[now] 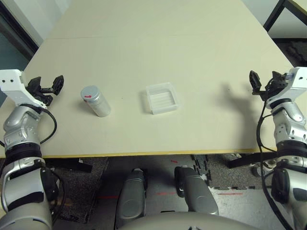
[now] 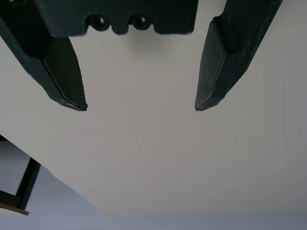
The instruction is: Pour the medicine from the bottle into the box.
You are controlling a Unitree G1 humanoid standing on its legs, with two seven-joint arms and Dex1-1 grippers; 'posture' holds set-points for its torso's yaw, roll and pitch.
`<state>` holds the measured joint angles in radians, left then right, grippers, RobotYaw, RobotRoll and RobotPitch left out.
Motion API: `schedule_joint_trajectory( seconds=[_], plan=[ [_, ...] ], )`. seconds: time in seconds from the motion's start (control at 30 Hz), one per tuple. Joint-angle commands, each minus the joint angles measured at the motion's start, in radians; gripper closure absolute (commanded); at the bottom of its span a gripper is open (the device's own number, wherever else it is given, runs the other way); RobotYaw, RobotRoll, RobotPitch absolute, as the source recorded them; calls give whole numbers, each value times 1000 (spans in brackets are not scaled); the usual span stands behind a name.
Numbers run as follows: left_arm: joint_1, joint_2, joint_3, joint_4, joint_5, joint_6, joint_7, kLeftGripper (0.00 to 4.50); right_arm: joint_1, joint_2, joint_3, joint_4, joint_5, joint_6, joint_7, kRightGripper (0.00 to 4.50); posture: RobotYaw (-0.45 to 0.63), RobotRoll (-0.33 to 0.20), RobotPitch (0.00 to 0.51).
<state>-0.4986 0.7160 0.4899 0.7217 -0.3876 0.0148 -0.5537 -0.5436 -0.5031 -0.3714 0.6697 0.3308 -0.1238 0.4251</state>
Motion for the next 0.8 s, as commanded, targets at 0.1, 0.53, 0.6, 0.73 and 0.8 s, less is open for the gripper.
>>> schedule_joint_trajectory(
  seconds=[0.1, 0.53, 0.6, 0.73, 0.8],
  plan=[
    [-12, 14, -2, -35, -7, 45, 0, 38, -27, -9, -2, -16, 16, 37, 24, 32, 2, 0, 179],
    [2, 35, 13, -178, -48, 161, -34, 38, 28, -124, 167, -437, 201, 426, 573, 32, 15, 0, 172],
    [7, 38, 10, -209, -55, 186, -35, 38, 37, -142, 189, -487, 221, 472, 626, 32, 20, 0, 174],
    [25, 42, 6, -304, -63, 231, -36, 38, 58, -168, 243, -553, 218, 506, 714, 32, 37, 0, 179],
    [35, 41, 12, -349, -73, 260, -31, 38, 65, -168, 257, -562, 213, 511, 734, 32, 42, 0, 179]
  ],
)
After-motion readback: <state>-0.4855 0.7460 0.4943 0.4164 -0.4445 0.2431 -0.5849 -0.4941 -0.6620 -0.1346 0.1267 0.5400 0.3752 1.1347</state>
